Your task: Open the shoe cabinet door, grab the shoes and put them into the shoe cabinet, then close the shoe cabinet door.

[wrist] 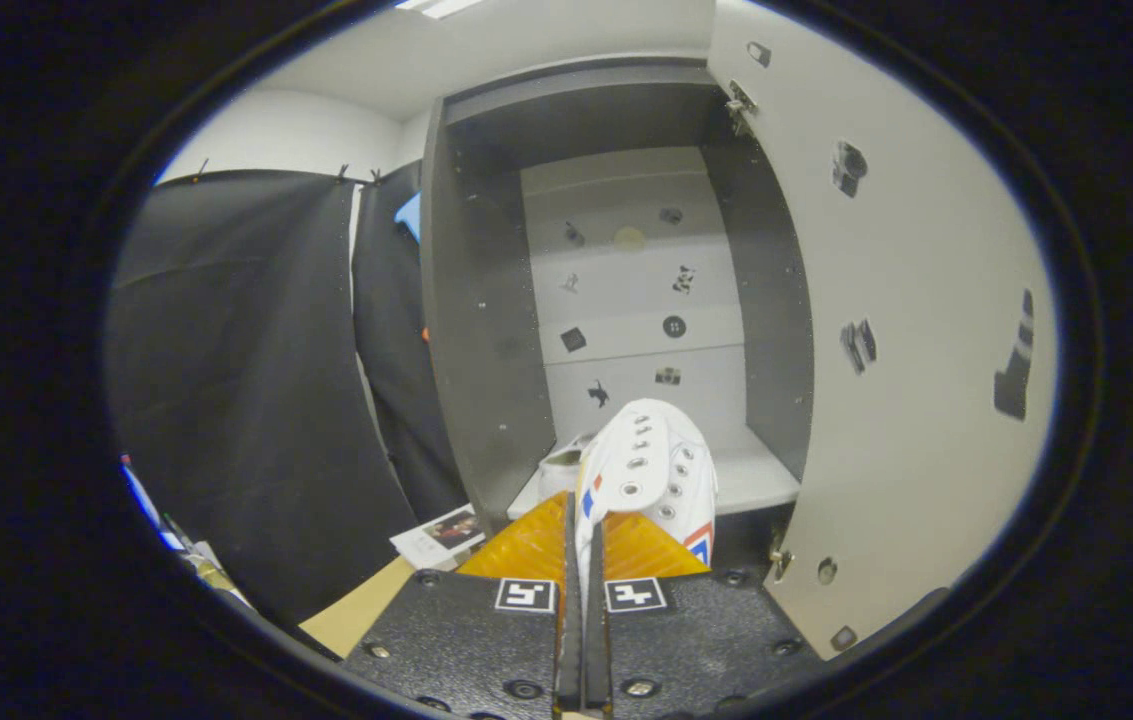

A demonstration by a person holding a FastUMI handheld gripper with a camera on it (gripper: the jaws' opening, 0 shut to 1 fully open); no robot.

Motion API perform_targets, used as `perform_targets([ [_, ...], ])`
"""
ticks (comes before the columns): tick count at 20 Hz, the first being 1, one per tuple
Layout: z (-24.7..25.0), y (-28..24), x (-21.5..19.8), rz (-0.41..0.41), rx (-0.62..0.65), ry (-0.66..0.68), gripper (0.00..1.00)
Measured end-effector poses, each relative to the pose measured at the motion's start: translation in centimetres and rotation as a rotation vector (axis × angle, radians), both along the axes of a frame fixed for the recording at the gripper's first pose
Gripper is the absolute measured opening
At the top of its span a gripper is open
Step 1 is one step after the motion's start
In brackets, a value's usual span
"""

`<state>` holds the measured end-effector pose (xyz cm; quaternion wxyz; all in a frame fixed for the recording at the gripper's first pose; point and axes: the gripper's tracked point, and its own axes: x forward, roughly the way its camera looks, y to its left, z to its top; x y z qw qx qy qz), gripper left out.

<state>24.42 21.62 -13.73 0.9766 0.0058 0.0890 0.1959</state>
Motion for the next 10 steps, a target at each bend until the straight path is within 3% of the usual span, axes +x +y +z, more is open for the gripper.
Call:
perform_targets([
  [5,4.3,-0.5,7.0,-0.106,-0.152,-0.100,0.05],
  [10,2.1,-1.4,16.5,-0.194,-0.278,-0.063,0.05],
])
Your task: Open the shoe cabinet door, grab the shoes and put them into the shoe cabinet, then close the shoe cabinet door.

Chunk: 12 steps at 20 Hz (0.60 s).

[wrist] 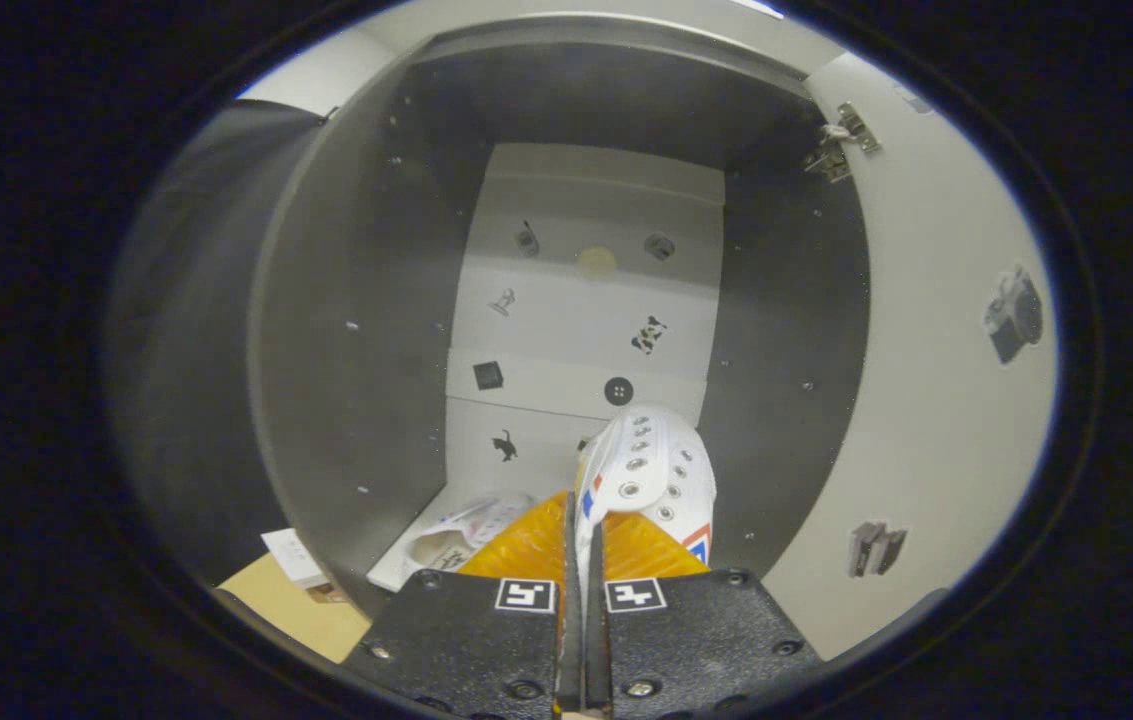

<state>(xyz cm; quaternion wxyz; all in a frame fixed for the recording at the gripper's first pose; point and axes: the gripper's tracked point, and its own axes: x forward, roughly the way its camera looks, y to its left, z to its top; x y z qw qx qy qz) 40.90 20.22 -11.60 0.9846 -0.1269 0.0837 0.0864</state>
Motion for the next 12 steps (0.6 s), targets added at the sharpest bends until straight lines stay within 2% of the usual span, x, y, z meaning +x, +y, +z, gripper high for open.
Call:
perform_targets([
  [5,-5.2,-0.5,7.4,-0.035,-0.116,0.070,0.05],
  [8,-7.8,-1.1,9.5,-0.023,-0.167,0.127,0.05],
  [12,-10.3,-1.4,11.2,-0.019,-0.171,0.184,0.05],
])
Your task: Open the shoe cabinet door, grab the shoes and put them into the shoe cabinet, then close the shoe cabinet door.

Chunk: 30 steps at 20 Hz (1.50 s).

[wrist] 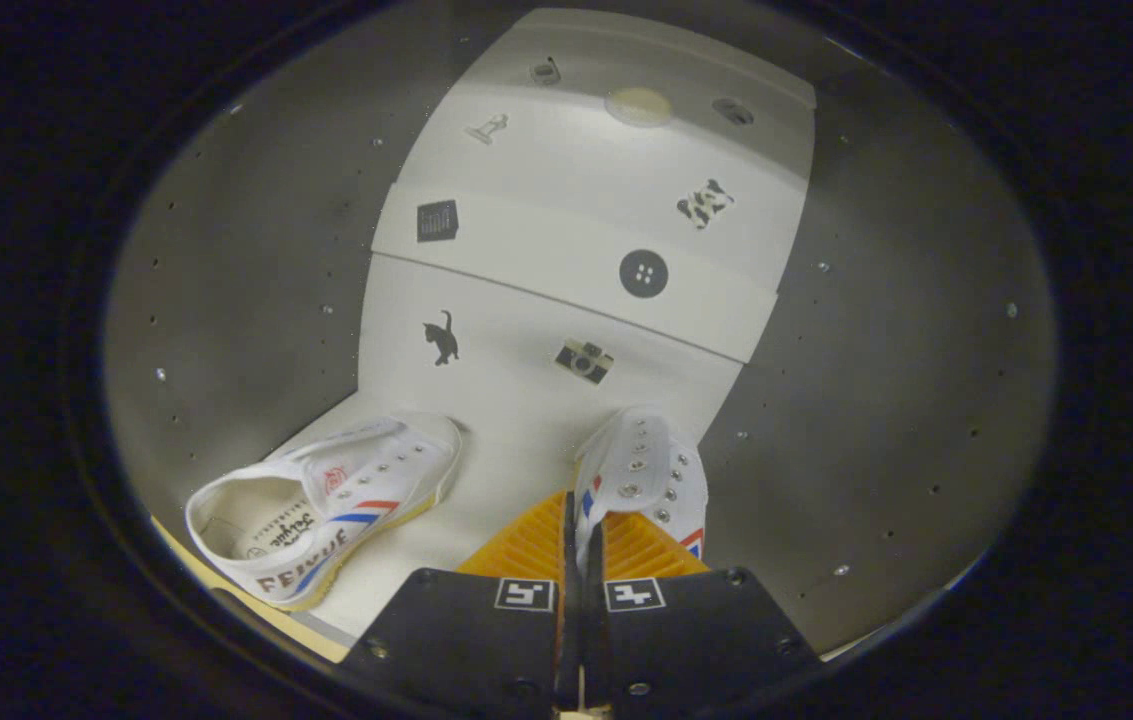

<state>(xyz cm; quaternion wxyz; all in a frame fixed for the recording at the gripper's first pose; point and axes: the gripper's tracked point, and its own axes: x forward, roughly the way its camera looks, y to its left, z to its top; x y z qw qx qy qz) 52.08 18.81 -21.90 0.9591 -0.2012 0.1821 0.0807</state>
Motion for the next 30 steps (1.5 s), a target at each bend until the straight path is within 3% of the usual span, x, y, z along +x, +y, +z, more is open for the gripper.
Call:
perform_targets([
  [5,-2.8,0.3,0.6,0.006,0.022,0.025,0.07],
  [10,-2.2,-0.2,1.2,-0.028,0.039,-0.040,0.11],
  [12,-2.1,-0.6,1.1,-0.035,0.037,-0.048,0.20],
  [17,-2.3,0.4,0.7,-0.020,0.091,-0.036,0.70],
  [19,-2.6,1.1,0.3,-0.004,0.103,-0.009,0.81],
  [23,-3.0,2.7,-0.4,0.047,0.115,0.062,0.88],
  [25,-2.5,2.5,-0.4,0.041,0.082,0.073,0.90],
  [28,-1.6,3.1,-0.7,0.030,0.152,0.137,0.96],
  [30,0.3,2.7,-0.4,0.032,0.143,0.071,0.97],
])
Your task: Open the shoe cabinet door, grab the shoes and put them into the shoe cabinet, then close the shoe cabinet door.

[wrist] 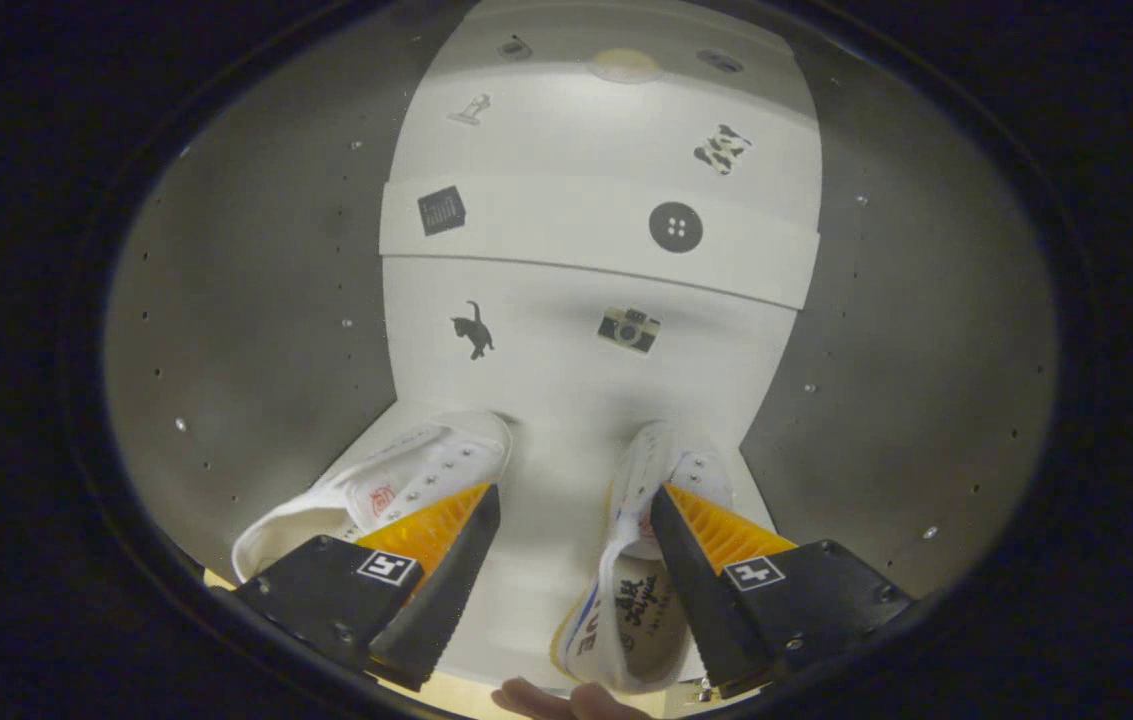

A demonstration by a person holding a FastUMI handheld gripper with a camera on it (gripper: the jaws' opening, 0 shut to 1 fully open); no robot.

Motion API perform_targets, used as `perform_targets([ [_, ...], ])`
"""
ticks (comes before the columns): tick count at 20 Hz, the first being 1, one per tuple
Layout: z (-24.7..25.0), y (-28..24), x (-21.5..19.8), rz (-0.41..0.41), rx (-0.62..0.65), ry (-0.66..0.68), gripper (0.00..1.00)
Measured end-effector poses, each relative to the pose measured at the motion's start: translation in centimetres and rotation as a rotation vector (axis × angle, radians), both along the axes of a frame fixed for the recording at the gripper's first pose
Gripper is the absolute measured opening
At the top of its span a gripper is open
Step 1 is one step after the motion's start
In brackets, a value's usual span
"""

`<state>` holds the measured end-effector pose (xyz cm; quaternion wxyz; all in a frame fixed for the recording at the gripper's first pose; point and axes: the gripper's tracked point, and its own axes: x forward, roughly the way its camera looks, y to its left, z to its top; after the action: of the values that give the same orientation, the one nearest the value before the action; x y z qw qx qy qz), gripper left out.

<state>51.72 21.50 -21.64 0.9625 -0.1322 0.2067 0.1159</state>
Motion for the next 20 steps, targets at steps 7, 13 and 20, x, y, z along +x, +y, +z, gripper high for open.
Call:
perform_targets([
  [7,8.3,0.4,-5.5,-0.014,0.089,-0.227,0.97],
  [13,13.2,-1.1,-13.9,-0.006,0.164,-0.254,0.98],
  [20,18.5,-3.7,-26.5,0.003,0.196,-0.317,0.99],
])
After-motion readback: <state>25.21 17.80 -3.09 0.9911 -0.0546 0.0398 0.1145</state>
